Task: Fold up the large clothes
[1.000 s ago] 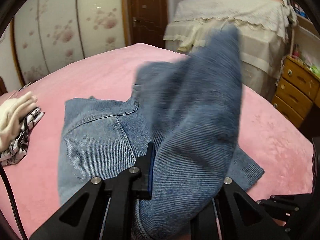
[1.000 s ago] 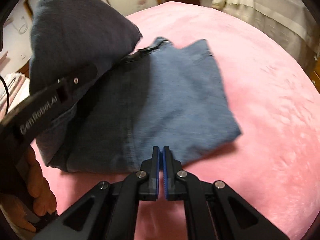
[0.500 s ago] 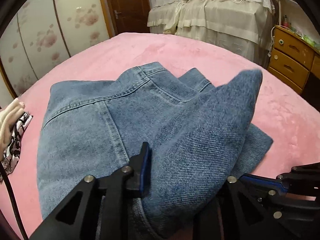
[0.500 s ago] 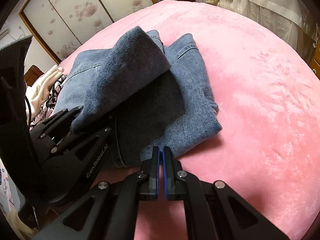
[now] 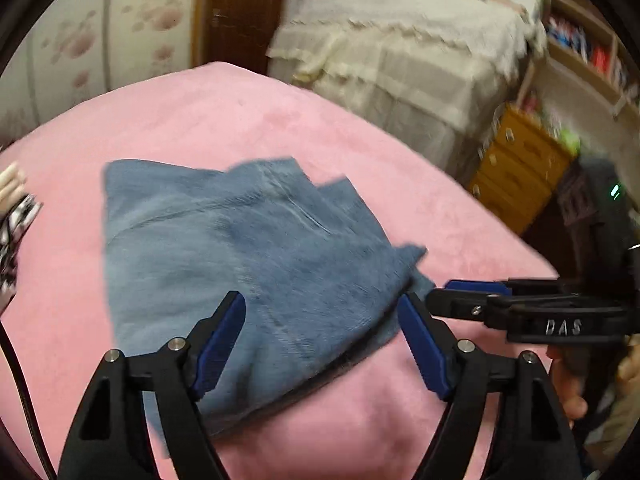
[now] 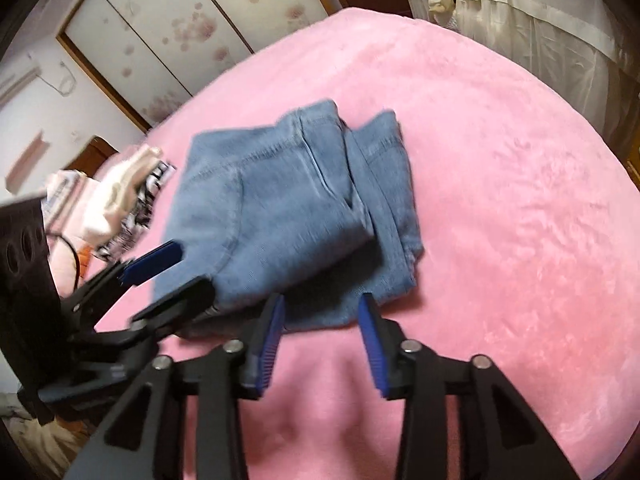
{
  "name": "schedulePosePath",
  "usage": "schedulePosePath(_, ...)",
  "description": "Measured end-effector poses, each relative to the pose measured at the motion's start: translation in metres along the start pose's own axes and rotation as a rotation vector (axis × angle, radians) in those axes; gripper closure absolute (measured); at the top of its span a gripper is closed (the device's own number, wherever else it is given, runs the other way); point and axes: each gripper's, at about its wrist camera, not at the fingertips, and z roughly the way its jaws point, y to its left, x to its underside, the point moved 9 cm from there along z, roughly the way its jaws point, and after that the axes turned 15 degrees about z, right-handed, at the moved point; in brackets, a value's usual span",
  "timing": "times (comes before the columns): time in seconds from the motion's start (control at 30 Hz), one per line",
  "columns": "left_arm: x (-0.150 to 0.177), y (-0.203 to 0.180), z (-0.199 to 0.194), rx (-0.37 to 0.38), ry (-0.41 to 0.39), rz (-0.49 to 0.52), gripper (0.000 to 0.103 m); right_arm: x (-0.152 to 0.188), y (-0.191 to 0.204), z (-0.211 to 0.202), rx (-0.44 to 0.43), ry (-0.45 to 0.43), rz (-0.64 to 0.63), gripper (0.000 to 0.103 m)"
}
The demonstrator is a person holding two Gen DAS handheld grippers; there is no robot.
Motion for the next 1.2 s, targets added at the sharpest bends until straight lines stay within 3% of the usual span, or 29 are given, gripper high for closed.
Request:
schedulePosePath(0.1, 0.003, 0.041, -0.01, -0.064, 0.0, -0.071, 0.025, -0.015, 0.005, 0.002, -0.031, 0.003, 0.032, 0.048)
schedulePosePath(0.2, 0.019, 0.083, -0.004, -0.132, 0.055, -0.159, 0.025, -0.024, 0.004, 0.015, -0.036, 0.045, 0.065, 0.048)
schedulePosePath(0.3, 0.035, 0.114, 0.007, -0.126, 0.09, -0.25, 0.025, -0.029, -0.001, 0.036, -0.054, 0.123, 0.131, 0.048)
schedulePosePath(0.47, 0.058, 0.142, 0.032, -0.129, 0.153, -0.294, 0.025, -0.033, -0.008, 0.068, -0.077, 0.241, 0.205, 0.048)
schedulePosePath(0.57, 0.067, 0.143, 0.048, -0.123, 0.185, -0.3, 0.027, -0.039, -0.003, 0.08, -0.085, 0.264, 0.198, 0.051)
schedulePosePath(0.63, 0.065, 0.14, 0.053, -0.092, 0.171, -0.305, 0.043, -0.043, 0.002, 0.085, -0.046, 0.253, 0.141, 0.078)
schedulePosePath(0.7, 0.061, 0.135, 0.053, -0.082, 0.17, -0.293, 0.047, -0.046, 0.009, 0.079, -0.023, 0.221, 0.072, 0.083)
schedulePosePath(0.8, 0.054, 0.129, 0.05, -0.088, 0.165, -0.275, 0.049, -0.052, 0.028, 0.053, -0.015, 0.108, -0.042, 0.085)
schedulePosePath(0.97, 0.044, 0.116, 0.046, -0.098, 0.159, -0.23, 0.063, -0.049, 0.035, 0.01, 0.031, -0.036, -0.152, 0.086)
schedulePosePath(1.2, 0.045, 0.098, 0.057, -0.228, 0.219, -0.078, 0.069, -0.013, -0.012, 0.056, 0.143, 0.058, -0.139, 0.085)
